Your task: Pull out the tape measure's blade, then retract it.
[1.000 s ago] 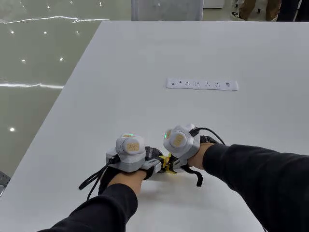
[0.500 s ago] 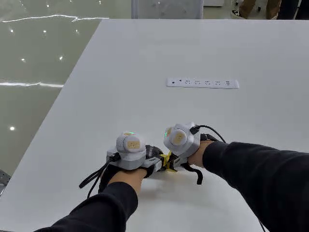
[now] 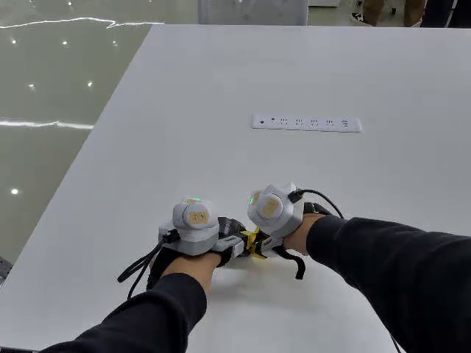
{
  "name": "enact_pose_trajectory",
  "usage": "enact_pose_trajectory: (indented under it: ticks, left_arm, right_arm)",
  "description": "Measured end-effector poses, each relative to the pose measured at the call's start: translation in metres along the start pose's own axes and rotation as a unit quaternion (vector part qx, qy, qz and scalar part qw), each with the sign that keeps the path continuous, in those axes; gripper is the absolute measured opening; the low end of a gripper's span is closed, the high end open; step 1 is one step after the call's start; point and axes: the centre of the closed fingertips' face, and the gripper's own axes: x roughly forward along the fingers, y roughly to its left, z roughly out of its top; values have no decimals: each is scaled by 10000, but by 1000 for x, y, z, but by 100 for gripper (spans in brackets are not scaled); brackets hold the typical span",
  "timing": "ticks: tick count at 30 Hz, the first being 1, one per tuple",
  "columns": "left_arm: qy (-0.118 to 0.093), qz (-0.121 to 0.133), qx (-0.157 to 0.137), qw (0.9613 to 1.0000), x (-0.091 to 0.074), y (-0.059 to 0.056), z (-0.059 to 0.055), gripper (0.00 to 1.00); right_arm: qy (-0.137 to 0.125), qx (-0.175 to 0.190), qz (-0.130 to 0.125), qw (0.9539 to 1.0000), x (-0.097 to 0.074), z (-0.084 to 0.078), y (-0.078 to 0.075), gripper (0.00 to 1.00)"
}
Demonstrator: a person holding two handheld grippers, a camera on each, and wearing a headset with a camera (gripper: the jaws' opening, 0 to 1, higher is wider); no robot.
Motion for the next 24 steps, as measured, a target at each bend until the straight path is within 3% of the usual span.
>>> enact_pose_trajectory:
  ticks: [2, 6, 9, 11, 13, 14, 16, 19, 21, 24]
  left_arm:
    - [87, -168, -95, 9998, -1, -1, -2, 62]
    - [-37, -278, 102, 9996, -5, 2, 1, 66]
    - [-108, -447, 196, 9988, -11, 9, 0, 82]
    - [-286, -811, 80, 9963, -16, 6, 2, 99]
    - [-167, -906, 172, 9956, -24, 11, -3, 100]
    - [-332, -1009, 406, 9935, -31, 14, 1, 100]
    - [-388, -1042, 526, 9924, -39, 19, 2, 100]
    - [-375, -1245, 481, 9903, -55, 27, 3, 100]
    - [-401, -1309, 603, 9887, -65, 30, 4, 100]
    - [-377, -1281, 893, 9870, -82, 42, 1, 100]
  right_arm:
    - [-17, -142, -77, 9999, 0, 0, 2, 13]
    - [-240, 211, -406, 9987, -2, -2, -3, 15]
    - [-463, 406, -712, 9956, -15, -7, -9, 22]
    - [-593, 493, -788, 9939, -27, -12, -10, 25]
    - [-613, 538, -856, 9930, -36, -18, -10, 29]
    - [-614, 574, -924, 9922, -44, -23, -11, 31]
    - [-696, 624, -1020, 9904, -56, -28, -11, 36]
    - [-875, 867, -1248, 9845, -81, -41, -12, 40]
    - [-980, 974, -1351, 9811, -94, -47, -11, 43]
    - [-1159, 1203, -1671, 9717, -121, -64, -9, 46]
